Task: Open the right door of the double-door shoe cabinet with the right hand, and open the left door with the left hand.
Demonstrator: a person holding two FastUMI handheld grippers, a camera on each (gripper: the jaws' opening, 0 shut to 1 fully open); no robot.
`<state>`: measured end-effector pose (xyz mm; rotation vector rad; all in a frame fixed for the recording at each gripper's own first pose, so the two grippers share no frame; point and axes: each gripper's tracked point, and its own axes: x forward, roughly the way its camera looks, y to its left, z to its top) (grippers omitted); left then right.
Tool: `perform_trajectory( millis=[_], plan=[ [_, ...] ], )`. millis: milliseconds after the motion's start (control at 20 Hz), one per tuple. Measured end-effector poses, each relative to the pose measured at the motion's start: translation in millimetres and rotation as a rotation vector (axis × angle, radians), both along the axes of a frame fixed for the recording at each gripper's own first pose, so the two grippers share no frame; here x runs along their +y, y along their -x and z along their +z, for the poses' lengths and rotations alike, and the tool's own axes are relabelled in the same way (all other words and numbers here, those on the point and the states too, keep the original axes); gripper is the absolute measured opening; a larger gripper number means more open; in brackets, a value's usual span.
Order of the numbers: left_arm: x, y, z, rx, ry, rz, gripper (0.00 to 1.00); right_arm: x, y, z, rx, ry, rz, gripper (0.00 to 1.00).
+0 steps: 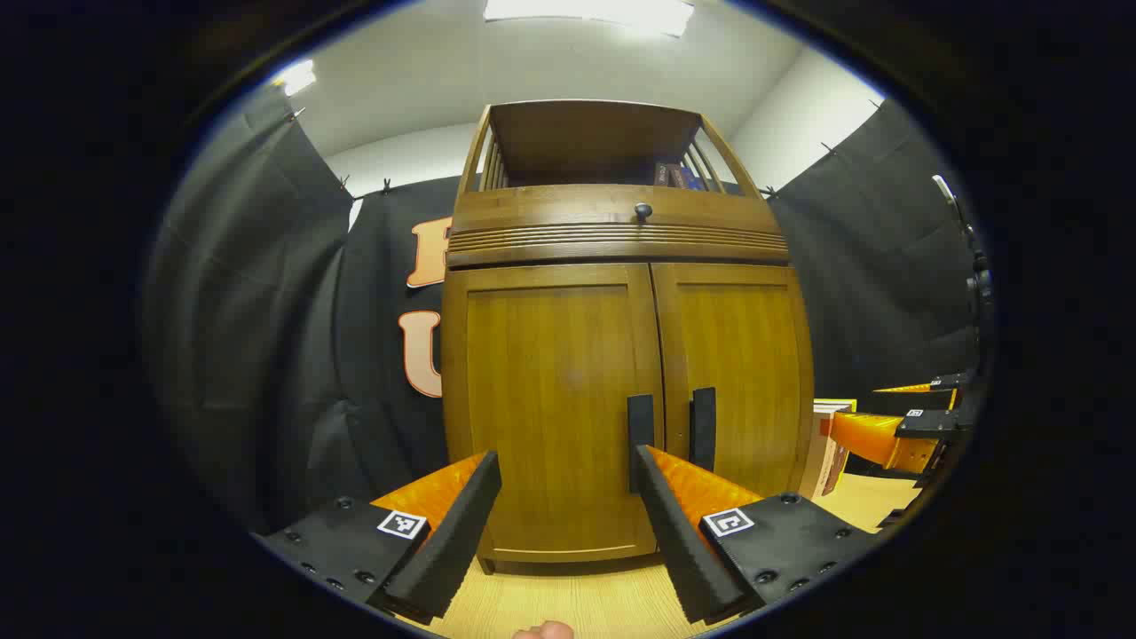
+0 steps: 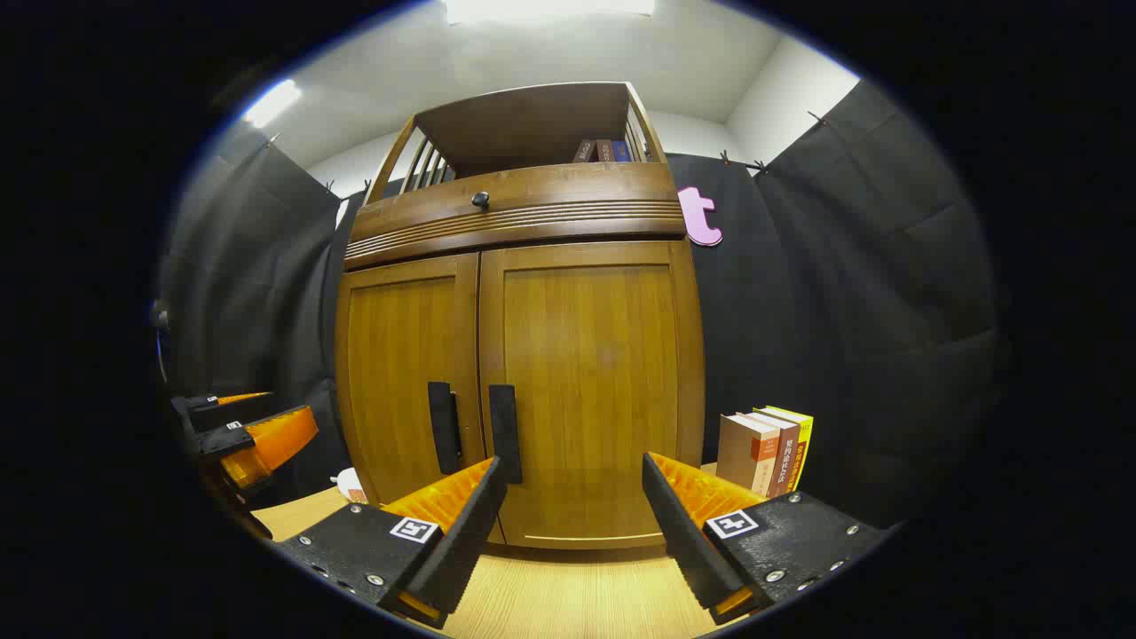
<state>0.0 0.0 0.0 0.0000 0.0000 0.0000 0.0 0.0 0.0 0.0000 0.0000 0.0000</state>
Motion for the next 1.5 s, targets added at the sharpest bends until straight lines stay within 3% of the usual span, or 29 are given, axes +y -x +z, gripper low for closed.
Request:
perform_trajectory(
  millis=[750, 800, 1150, 1200, 1500],
  plan=[
    [12.7, -6.1, 1.4, 0.001, 0.014, 0.02, 0.97, 5.9, 3.5, -2.6, 0.0, 0.021, -0.003, 0.98],
    [13.0, -7.5, 0.9, 0.002, 0.013, 0.02, 0.94, 6.2, 2.6, -3.7, 0.0, 0.022, -0.001, 0.94],
    [10.5, -11.4, -2.0, 0.029, 0.022, 0.022, 0.94, 6.3, -10.7, -4.2, 0.0, 0.004, 0.011, 0.94],
    [10.1, -12.0, -2.0, 0.032, 0.024, 0.022, 0.94, 6.8, -14.4, -0.5, -0.008, 0.01, 0.009, 0.98],
    [10.2, -6.3, 0.9, 0.018, 0.028, 0.041, 0.96, 14.7, -13.3, 2.2, -0.017, 0.041, 0.048, 0.9]
  ],
)
